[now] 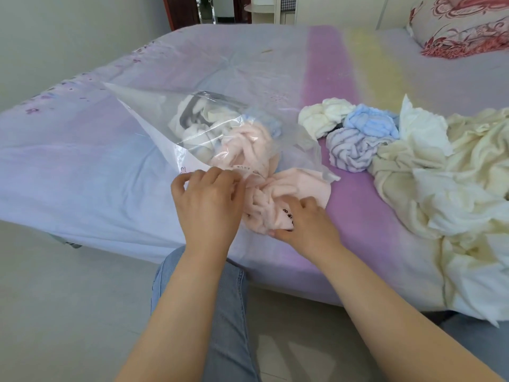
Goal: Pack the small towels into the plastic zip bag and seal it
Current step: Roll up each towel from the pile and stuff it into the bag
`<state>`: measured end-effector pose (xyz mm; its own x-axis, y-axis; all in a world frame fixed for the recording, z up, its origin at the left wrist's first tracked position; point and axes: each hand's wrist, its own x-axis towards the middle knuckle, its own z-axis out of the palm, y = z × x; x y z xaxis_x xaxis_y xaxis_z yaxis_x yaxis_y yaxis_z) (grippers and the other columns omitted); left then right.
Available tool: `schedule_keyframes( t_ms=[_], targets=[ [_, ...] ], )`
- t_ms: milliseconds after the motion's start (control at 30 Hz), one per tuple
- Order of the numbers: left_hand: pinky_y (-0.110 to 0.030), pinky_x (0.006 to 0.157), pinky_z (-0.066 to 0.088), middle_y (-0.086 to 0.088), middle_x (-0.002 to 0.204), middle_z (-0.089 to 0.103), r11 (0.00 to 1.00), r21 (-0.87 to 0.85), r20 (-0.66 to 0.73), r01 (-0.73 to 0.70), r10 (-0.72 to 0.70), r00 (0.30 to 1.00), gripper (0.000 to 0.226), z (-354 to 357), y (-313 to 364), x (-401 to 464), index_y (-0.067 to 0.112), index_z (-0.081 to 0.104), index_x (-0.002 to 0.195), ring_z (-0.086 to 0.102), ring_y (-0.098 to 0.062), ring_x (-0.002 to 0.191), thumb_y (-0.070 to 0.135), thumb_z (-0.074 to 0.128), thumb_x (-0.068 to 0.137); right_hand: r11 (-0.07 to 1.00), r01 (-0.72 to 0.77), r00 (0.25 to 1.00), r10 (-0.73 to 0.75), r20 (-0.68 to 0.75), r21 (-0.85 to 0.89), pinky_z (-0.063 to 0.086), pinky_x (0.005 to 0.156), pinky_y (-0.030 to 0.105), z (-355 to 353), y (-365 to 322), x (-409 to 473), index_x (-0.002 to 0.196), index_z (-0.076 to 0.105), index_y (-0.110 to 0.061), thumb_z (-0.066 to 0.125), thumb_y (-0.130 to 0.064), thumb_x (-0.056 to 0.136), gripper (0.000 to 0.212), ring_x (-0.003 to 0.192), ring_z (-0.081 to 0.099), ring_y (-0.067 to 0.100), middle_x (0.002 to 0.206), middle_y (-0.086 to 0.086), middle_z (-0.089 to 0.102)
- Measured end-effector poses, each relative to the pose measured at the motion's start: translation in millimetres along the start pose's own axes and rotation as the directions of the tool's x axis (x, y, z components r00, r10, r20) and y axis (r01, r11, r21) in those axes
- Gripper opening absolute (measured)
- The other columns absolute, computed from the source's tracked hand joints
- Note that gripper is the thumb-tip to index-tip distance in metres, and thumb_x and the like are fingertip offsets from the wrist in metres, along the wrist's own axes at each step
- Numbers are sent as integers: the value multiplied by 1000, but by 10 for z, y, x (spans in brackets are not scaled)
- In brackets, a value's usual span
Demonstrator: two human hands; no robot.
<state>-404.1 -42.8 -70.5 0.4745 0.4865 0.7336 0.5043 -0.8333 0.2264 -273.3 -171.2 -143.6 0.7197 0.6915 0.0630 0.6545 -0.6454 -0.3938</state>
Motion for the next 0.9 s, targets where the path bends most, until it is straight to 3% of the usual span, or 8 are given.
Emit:
schedule_keyframes(
  t_ms=[100, 233, 367, 467, 567, 667, 767, 900],
  targets=[
    [-35, 59, 42, -2, 53, 59, 995, -103, 66, 10, -3, 998, 31, -64, 7, 77, 16, 71, 63, 52, -28, 52, 33, 67, 90, 920, 25, 999, -34, 17, 392, 43, 67, 29, -20, -60, 99, 108, 58, -29, 60, -26, 85, 22, 87, 58, 19, 94, -9, 58],
    [-28, 48, 27, -3, 47, 49, 990, -132, 84, 57, -46, 995, 42, -124, 5, 90, 13, 62, 55, 43, -27, 45, 35, 61, 92, 726, 185, 981, -99, -165, 663, 44, 63, 20, -4, -478, 211, 91, 48, -30, 60, -22, 78, 19, 70, 54, 2, 79, -13, 58],
    [-33, 49, 38, -2, 52, 56, 973, -193, 148, 129, -101, 984, 41, -174, -68, 103, 15, 65, 60, 52, -28, 52, 37, 55, 93, 708, 300, 924, -382, -11, 639, 41, 60, 18, 94, -880, 430, 73, 50, -37, 47, -33, 81, 10, 63, 52, 0, 67, -16, 57],
    [-33, 51, 41, 1, 48, 52, 901, -340, 222, 268, -200, 954, 40, -192, -145, 138, 17, 70, 68, 51, -23, 52, 42, 53, 94, 812, 147, 945, -284, 164, 565, 46, 69, 31, 131, -987, 799, 68, 49, -30, 44, -30, 91, 24, 72, 50, 10, 69, -7, 54],
    [-38, 54, 44, -6, 53, 58, 860, -382, 247, 339, -258, 934, 46, -210, -185, 172, 17, 71, 73, 53, -26, 55, 51, 46, 92, 910, 123, 944, -230, 235, 395, 34, 67, 21, 41, -1115, 1086, 66, 34, -33, 38, -22, 100, 36, 78, 43, 15, 70, -13, 38],
    [-35, 52, 44, -1, 56, 63, 821, -400, 258, 407, -325, 910, 40, -192, -251, 229, 26, 70, 72, 57, -15, 56, 53, 47, 90, 894, 153, 922, -282, 264, 422, 37, 81, 32, 52, -1189, 1144, 77, 50, -29, 36, -20, 100, 28, 89, 49, 18, 78, -8, 49],
    [-26, 53, 35, 20, 53, 58, 786, -430, 257, 443, -364, 895, 22, -120, -249, 245, 42, 63, 72, 53, 1, 53, 50, 54, 90, 822, 218, 916, -358, 179, 527, 42, 82, 29, 32, -991, 818, 99, 61, -23, 39, -20, 97, 22, 91, 58, 11, 96, -4, 65],
    [-26, 56, 44, 12, 62, 64, 820, -414, 249, 395, -316, 916, 20, 46, -72, 172, 39, 68, 85, 60, -5, 63, 50, 52, 91, 765, 169, 981, -192, -31, 622, 46, 84, 20, -41, -349, 249, 110, 57, -45, 47, -29, 95, 24, 102, 60, -2, 108, -19, 67]
  ],
)
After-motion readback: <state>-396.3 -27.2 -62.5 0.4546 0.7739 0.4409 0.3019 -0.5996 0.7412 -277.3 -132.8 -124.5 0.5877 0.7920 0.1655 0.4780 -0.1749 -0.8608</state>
